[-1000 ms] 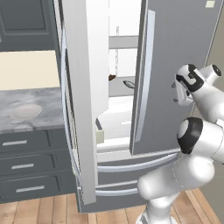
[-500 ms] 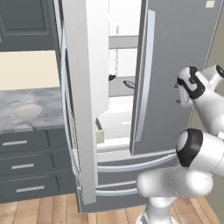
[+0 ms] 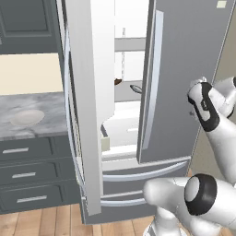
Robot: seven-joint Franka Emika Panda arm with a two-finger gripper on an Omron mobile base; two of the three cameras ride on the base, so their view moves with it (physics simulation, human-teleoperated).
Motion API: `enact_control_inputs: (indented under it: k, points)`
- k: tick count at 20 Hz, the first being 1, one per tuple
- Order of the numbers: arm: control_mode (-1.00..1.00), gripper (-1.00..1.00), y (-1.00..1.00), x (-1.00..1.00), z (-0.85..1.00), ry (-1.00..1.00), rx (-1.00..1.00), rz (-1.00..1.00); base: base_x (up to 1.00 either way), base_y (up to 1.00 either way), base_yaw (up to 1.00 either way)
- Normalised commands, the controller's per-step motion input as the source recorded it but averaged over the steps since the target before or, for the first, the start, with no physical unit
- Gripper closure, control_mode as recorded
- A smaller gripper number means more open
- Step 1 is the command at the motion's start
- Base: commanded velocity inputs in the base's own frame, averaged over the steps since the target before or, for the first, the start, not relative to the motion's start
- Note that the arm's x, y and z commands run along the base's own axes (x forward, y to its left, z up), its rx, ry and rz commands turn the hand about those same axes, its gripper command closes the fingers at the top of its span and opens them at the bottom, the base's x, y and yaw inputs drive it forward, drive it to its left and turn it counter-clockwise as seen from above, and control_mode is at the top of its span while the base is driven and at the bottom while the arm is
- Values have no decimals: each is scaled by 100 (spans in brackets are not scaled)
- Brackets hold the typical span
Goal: Place the fish on the counter behind the older fish on the same shelf of the fridge to maintain FIFO order. Close the fridge door when finished.
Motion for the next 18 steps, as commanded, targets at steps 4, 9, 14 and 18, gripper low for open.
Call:
enact_control_inputs:
  k: [4, 9, 14, 18]
  points:
    - [-100, -100, 27, -100, 38, -34, -15, 0, 0, 0, 0]
    - [-100, -100, 66, -100, 43, -30, -31, 1, 0, 0, 0]
    - [-100, -100, 100, -100, 7, -25, -56, 6, 0, 0, 0]
    - [-100, -100, 100, -99, 0, -16, -66, 8, 0, 0, 0]
